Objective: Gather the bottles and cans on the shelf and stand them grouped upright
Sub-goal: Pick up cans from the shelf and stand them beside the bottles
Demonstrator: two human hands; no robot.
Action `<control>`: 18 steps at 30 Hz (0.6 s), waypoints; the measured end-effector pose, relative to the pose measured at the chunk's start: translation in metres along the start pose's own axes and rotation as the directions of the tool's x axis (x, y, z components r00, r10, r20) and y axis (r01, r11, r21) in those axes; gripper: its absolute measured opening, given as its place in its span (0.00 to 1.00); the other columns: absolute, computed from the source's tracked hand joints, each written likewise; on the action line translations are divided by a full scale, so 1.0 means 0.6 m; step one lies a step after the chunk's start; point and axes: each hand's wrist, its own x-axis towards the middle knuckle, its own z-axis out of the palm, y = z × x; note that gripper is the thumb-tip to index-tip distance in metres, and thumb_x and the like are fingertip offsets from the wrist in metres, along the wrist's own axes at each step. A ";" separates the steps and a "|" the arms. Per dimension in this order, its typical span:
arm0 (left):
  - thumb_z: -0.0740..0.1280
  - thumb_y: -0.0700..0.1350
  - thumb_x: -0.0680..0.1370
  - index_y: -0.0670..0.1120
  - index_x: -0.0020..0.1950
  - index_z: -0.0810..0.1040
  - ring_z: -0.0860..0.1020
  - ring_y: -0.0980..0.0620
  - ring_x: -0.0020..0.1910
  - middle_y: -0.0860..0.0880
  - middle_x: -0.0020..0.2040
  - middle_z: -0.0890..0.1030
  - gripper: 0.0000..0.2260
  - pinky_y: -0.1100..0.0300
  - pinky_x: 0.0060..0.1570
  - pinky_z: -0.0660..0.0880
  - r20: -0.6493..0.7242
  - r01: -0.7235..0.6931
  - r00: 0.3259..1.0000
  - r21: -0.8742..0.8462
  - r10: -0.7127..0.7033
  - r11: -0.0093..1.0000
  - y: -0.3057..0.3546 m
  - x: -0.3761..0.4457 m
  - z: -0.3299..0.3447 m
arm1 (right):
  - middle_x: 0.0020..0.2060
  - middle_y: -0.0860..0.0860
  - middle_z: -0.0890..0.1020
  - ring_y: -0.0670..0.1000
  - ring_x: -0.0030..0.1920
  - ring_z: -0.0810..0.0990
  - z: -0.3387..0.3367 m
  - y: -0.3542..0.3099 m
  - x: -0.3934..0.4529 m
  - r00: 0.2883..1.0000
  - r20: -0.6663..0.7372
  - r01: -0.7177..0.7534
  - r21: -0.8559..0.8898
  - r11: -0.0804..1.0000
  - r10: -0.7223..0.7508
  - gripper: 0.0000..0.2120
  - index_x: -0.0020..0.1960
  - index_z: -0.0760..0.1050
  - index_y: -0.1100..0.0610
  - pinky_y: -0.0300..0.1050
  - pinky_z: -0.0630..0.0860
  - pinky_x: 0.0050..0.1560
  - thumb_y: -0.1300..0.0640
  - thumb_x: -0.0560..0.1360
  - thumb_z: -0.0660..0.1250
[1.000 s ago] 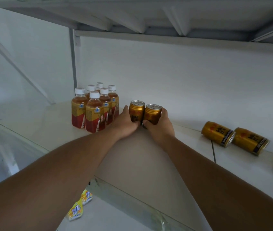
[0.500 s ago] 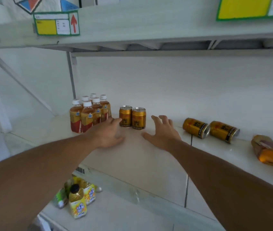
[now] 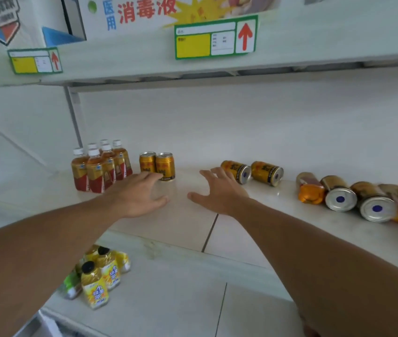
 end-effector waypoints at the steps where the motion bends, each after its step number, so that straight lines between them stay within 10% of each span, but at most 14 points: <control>1: 0.52 0.80 0.73 0.58 0.84 0.58 0.70 0.47 0.78 0.52 0.83 0.66 0.44 0.46 0.68 0.72 -0.004 -0.013 1.000 0.002 0.013 1.000 0.008 -0.003 -0.005 | 0.83 0.50 0.59 0.56 0.82 0.55 -0.013 0.002 -0.011 1.000 -0.005 -0.008 -0.008 1.000 0.008 0.47 0.84 0.57 0.43 0.61 0.65 0.75 0.22 0.72 0.61; 18: 0.54 0.78 0.75 0.58 0.82 0.64 0.71 0.45 0.77 0.52 0.81 0.68 0.41 0.45 0.64 0.73 0.005 -0.137 0.990 -0.273 0.144 0.952 0.112 -0.036 -0.006 | 0.80 0.53 0.64 0.62 0.76 0.66 -0.103 0.019 -0.226 0.945 -0.020 -0.320 -0.247 0.915 0.325 0.41 0.82 0.61 0.47 0.62 0.72 0.68 0.27 0.77 0.64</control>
